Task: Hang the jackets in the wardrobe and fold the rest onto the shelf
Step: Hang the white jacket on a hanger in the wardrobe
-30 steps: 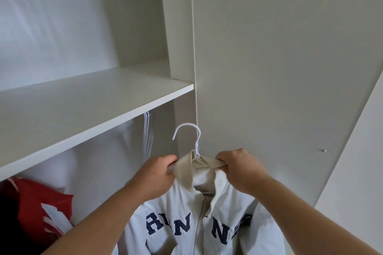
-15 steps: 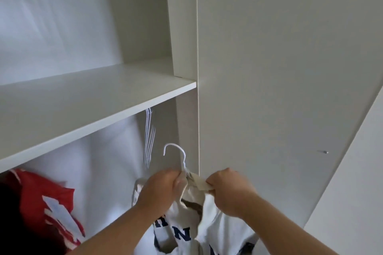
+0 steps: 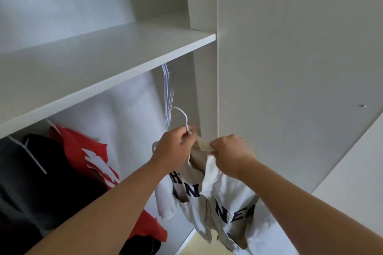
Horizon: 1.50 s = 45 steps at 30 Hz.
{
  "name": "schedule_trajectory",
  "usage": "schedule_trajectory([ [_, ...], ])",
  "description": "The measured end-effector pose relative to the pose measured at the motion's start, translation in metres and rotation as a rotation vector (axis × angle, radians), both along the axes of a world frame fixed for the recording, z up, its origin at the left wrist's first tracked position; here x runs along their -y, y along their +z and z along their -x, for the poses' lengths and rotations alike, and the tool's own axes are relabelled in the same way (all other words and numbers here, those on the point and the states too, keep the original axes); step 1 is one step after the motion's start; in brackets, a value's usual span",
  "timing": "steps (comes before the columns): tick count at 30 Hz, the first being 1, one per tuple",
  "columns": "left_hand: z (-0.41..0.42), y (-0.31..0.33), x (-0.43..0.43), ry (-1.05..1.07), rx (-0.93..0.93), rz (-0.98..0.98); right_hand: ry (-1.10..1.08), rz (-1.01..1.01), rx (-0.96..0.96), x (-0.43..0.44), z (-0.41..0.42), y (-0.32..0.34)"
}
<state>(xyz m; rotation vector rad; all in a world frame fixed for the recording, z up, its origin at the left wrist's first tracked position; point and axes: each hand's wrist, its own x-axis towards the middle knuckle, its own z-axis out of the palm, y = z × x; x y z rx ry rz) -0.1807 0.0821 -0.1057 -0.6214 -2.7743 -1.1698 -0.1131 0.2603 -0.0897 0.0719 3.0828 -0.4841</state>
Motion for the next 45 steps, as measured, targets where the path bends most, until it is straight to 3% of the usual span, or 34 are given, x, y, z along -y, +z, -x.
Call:
schedule_trajectory([
  [3, 0.008, -0.001, 0.013, 0.147, -0.091, 0.061, 0.046, -0.003, 0.019, 0.024, 0.006, -0.001],
  [8, 0.025, -0.003, 0.039, 0.339, -0.034, 0.009, 0.135, 0.078, 0.096, 0.061, 0.026, 0.003],
  [17, 0.072, 0.009, 0.1, 0.568, -0.065, 0.033, 0.233, -0.032, 0.221, 0.113, 0.033, -0.007],
  [23, 0.093, 0.03, 0.133, 0.699, -0.114, 0.133, 0.287, 0.055, 0.12, 0.15, 0.046, -0.016],
  [32, 0.124, 0.063, 0.19, 0.84, -0.112, 0.084, 0.367, 0.211, 0.028, 0.2, 0.067, -0.003],
  [40, 0.143, 0.064, 0.213, 0.897, -0.033, -0.059, 0.406, 0.173, 0.033, 0.22, 0.082, -0.007],
  [45, 0.149, 0.055, 0.218, 0.92, 0.015, 0.007, 0.425, 0.14, -0.002, 0.223, 0.092, -0.013],
])
